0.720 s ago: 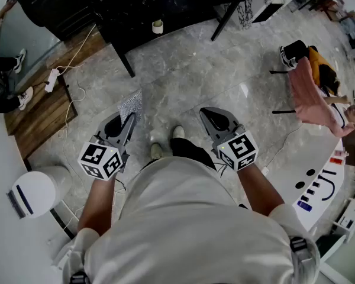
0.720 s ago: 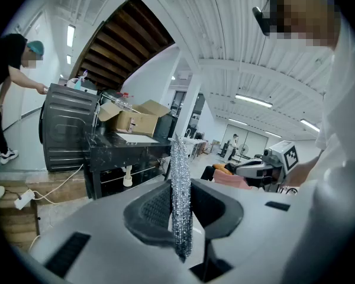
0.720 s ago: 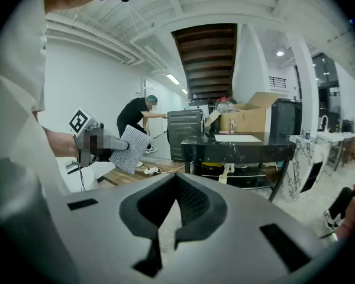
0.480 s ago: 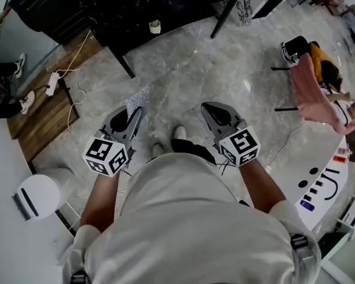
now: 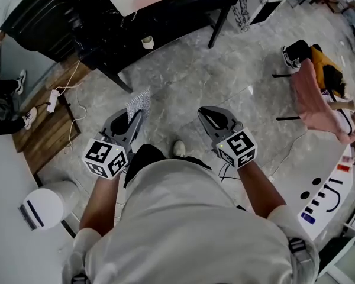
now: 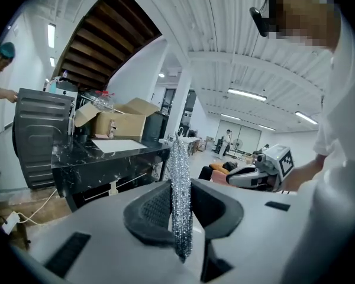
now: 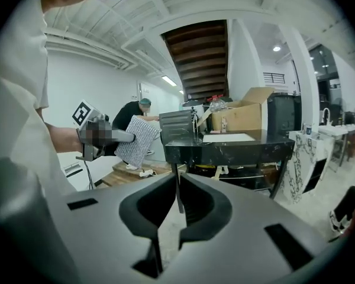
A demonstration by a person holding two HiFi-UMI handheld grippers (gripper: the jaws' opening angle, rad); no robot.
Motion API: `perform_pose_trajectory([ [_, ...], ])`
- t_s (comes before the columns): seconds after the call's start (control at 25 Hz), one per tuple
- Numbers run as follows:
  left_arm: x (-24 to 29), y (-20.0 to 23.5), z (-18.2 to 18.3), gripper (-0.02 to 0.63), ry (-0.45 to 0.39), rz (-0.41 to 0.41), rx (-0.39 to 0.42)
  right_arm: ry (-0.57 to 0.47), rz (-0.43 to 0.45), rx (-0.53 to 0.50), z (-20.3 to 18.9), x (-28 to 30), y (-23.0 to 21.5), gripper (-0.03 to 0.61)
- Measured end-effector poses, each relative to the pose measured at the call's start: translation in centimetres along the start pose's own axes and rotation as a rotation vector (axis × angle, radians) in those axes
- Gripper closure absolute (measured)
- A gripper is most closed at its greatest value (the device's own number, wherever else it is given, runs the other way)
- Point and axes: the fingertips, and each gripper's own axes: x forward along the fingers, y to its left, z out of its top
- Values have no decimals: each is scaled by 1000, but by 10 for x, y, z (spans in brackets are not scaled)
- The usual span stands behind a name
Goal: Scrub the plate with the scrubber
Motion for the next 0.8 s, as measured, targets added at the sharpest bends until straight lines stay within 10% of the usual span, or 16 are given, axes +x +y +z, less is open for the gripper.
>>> perform_pose_trajectory([
  [0.8, 165, 198, 126, 545, -12, -62, 40, 49, -131, 86, 95, 190, -190, 522],
])
